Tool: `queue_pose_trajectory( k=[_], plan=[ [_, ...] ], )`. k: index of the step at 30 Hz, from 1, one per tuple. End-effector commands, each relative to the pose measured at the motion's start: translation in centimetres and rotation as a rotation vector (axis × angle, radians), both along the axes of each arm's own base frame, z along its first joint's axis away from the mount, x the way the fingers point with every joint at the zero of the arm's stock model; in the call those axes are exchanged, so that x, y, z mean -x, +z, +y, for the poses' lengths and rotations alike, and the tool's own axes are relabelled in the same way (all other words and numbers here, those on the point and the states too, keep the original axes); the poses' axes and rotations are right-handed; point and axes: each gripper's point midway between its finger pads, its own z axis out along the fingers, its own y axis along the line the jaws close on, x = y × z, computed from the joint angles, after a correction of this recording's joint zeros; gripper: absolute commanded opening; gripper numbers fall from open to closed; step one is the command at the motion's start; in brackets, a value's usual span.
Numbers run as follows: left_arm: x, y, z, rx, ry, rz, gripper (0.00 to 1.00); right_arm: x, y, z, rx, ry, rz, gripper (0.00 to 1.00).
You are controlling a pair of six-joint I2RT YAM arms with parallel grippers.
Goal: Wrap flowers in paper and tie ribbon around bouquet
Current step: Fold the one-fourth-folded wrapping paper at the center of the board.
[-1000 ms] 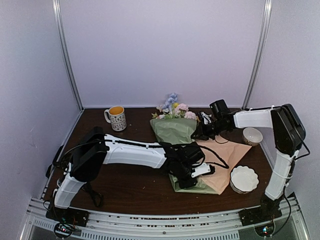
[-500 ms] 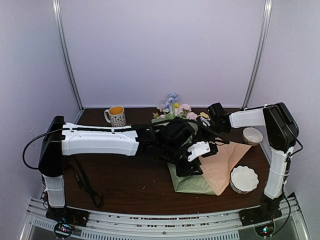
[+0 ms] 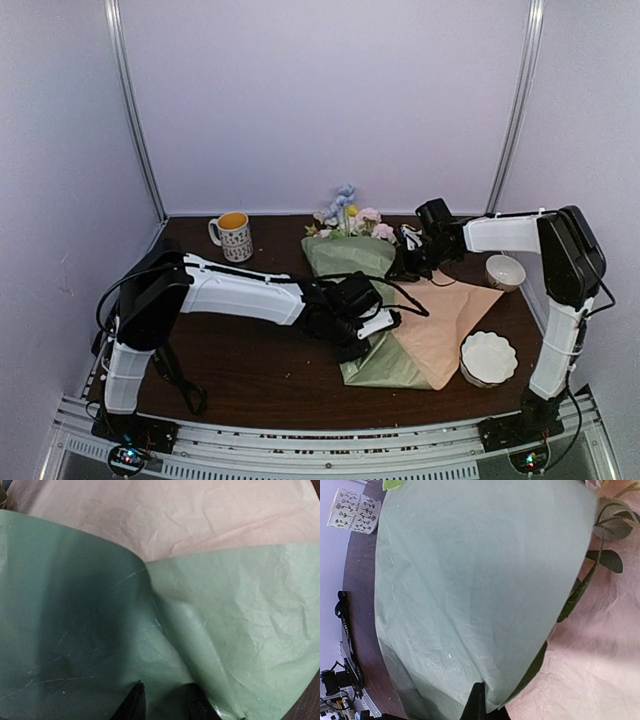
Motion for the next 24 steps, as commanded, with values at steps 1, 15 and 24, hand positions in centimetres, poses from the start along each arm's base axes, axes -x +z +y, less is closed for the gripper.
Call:
queue_pose_trajectory(
  k=[1, 15, 24],
  plan=[
    [1.4, 0.1, -1.4, 0.022, -0.05, 0.033, 0.34, -0.6, 3.4, -0.2, 0.01, -0.012, -0.087, 0.0],
    [3.1, -1.8, -1.4, 0.025, -0.081, 0.107, 0.38, 2.2, 2.2, -2.1, 0.045, -0.056, -0.047, 0.44],
    [3.3, -2.0, -1.5, 0.035, -0.088, 0.12, 0.38, 8.4, -1.9, 0.9, -0.13, 0.042, 0.106, 0.71]
  ],
)
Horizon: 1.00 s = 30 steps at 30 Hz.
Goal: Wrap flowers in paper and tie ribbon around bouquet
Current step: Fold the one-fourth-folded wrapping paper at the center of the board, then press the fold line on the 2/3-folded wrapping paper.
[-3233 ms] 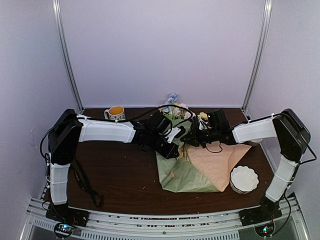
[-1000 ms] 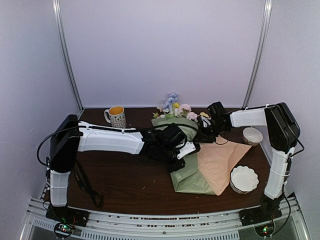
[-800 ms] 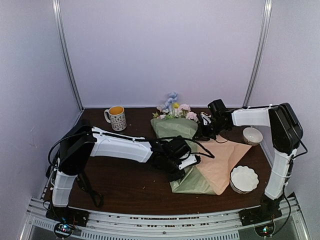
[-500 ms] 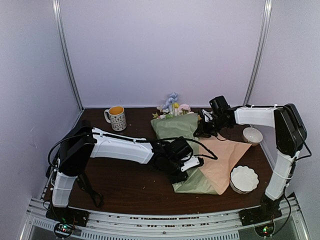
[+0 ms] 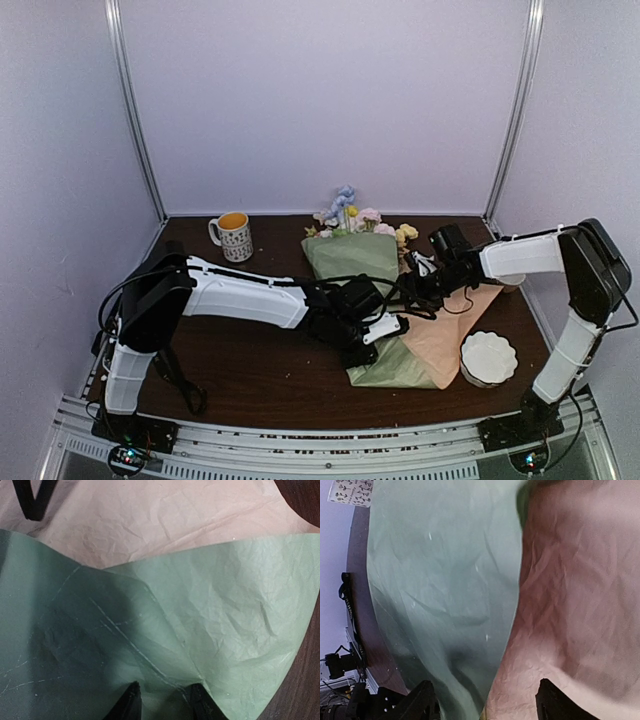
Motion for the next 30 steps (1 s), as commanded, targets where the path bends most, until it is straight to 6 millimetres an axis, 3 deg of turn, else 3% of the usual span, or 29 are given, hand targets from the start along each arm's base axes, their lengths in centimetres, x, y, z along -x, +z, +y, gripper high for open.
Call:
queue_pose_trajectory(
  k=[1, 4, 7, 9, 11, 14, 17, 20, 25, 30],
  plan=[
    [1.2, -2.2, 0.2, -0.023, -0.022, 0.048, 0.38, 2.4, -0.8, 2.6, -0.12, 0.068, 0.05, 0.69],
    [1.2, -2.3, 0.3, -0.025, -0.02, 0.046, 0.38, 3.1, -1.5, 3.0, -0.127, 0.077, 0.064, 0.55],
    [1.1, -2.3, 0.4, -0.027, -0.018, 0.045, 0.38, 3.5, -2.5, 2.9, -0.116, 0.078, 0.088, 0.31],
    [1.2, -1.6, 0.3, -0.016, -0.02, 0.042, 0.38, 3.5, -3.4, 2.2, -0.066, 0.071, 0.098, 0.19],
    [1.2, 0.7, 0.1, 0.028, -0.029, 0.035, 0.4, 3.3, -4.8, 0.9, 0.033, 0.05, 0.103, 0.14],
    [1.5, 5.5, -0.5, 0.149, -0.061, 0.019, 0.51, 3.0, -6.8, -0.5, 0.148, 0.042, 0.126, 0.01],
    [1.1, 9.9, -0.3, 0.281, -0.081, 0.069, 0.58, 3.1, -8.1, -1.0, 0.185, 0.032, 0.147, 0.0],
    [-2.3, 11.8, 1.2, 0.371, 0.004, 0.081, 0.58, 3.2, -8.5, -1.4, 0.2, 0.023, 0.147, 0.0],
    [-11.2, 8.8, 4.3, 0.302, 0.297, 0.015, 0.56, 3.5, -8.9, -1.3, 0.202, 0.032, 0.156, 0.0],
    [-15.4, 8.8, 4.2, 0.225, 0.425, -0.095, 0.57, 3.5, -9.7, -1.0, 0.219, 0.03, 0.175, 0.0]
  ],
)
